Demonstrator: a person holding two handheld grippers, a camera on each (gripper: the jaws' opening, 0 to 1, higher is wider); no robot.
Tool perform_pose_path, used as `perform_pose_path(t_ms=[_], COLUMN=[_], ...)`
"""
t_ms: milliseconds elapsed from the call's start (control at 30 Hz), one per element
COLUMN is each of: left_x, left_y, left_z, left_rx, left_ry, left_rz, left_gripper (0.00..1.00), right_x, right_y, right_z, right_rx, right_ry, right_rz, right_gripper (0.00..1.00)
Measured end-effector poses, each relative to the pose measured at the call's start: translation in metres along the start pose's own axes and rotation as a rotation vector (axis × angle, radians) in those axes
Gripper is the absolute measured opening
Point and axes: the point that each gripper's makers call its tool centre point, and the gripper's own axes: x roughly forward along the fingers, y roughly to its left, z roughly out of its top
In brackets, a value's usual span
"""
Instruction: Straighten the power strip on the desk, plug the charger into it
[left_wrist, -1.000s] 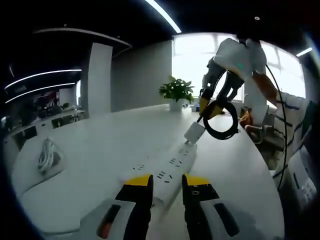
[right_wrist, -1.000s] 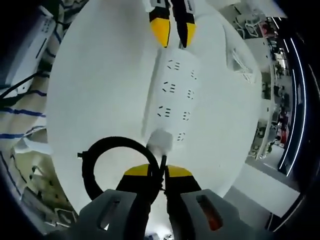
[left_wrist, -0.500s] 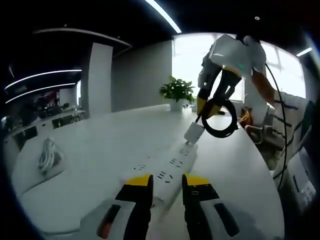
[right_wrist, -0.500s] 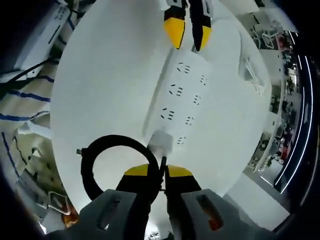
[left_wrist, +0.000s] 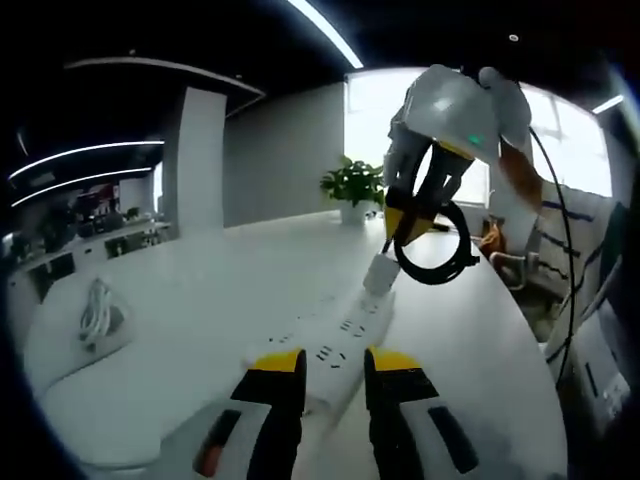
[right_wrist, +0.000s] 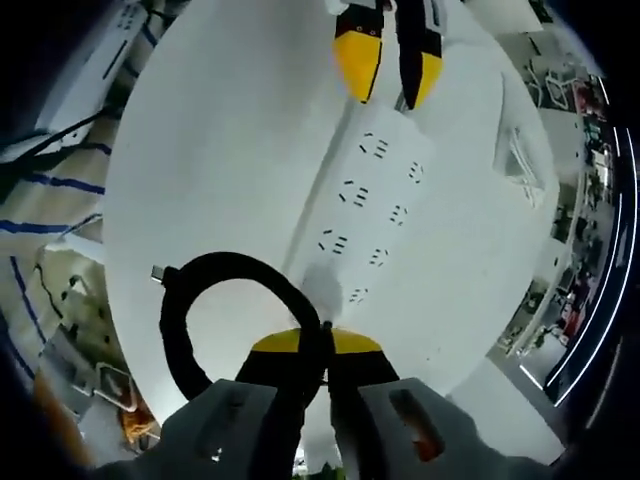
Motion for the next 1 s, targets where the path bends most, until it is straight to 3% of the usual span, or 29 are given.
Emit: perform_pose_path(t_ms=[500,1000], left_x=[-0.001,0.001], left_y=[0.003,0.014], left_z=[0.007,0.0], left_rx=[0.0,-0.02], left_ry=[-0.027,-0.011], left_rz=[0.005,0.029], left_gripper=[0.23,0.23], right_x=[-0.002,-0.004], right_y=[-0.001,0.008], right_z=[-0.001,-0.005], right_rx=[0.014,0.011], right_ry=[-0.047,-0.079], right_rz=[0.007,-0.092], right_gripper=[0.05,0.07])
